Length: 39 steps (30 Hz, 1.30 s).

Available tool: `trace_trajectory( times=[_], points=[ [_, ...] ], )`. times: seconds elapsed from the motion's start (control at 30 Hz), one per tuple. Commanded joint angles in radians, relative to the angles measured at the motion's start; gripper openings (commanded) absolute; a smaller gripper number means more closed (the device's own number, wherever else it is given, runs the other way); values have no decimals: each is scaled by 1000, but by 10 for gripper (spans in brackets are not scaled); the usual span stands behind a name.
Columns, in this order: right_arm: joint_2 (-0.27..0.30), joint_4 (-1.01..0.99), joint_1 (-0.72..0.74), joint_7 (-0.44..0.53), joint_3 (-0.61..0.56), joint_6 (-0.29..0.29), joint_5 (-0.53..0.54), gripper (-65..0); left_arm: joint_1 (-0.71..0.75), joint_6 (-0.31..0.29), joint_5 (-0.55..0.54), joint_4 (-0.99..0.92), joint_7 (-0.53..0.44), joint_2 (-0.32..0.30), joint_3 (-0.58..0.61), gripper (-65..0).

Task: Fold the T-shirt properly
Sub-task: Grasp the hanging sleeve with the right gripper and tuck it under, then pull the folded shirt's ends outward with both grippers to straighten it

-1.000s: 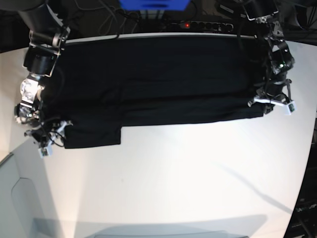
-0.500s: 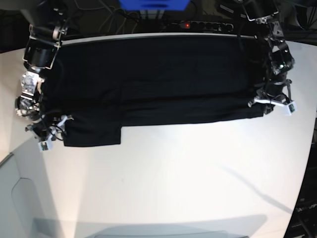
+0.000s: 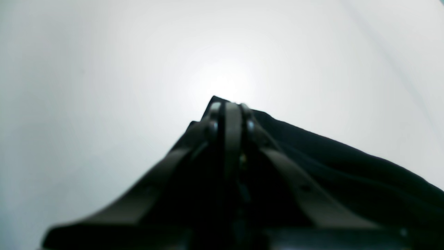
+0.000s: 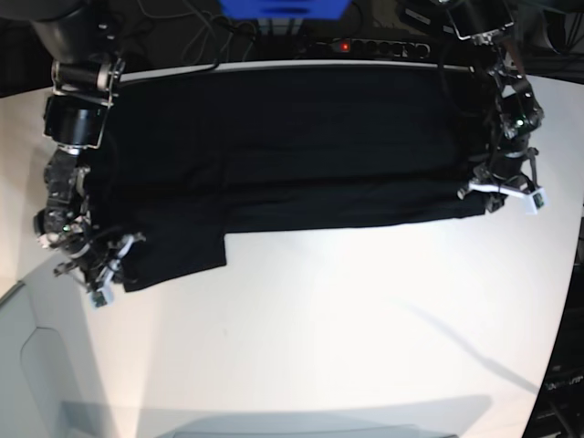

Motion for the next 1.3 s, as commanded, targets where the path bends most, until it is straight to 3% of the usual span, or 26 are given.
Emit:
trace_trajectory(
  times=[0.0,0.17,0.57,0.77,1.07,1.27],
  points=[
    [24,55,27,25,6,13,12,-650,-8,1,-6,22,-24,-18,-7,-650],
    [24,299,-70,24,6,13,12,-650,-3,-1,-7,25,-24,-19,-7,-650],
    [9,878,-527,24,43,10,12,-650,32,-3,-7,83,-24,-18,-8,-650],
    [-45,915,-651,33,184,40,14,-650,83,-3,-7,208,-24,-19,-11,-650],
    [-129,918,-803,35,331,40,15,-650,141,-4,-9,298,-24,-13,-79,-650],
    [-131,919,-929,50,351,40,15,-650,146,-4,-9,287,-24,-12,-73,-650]
  ],
)
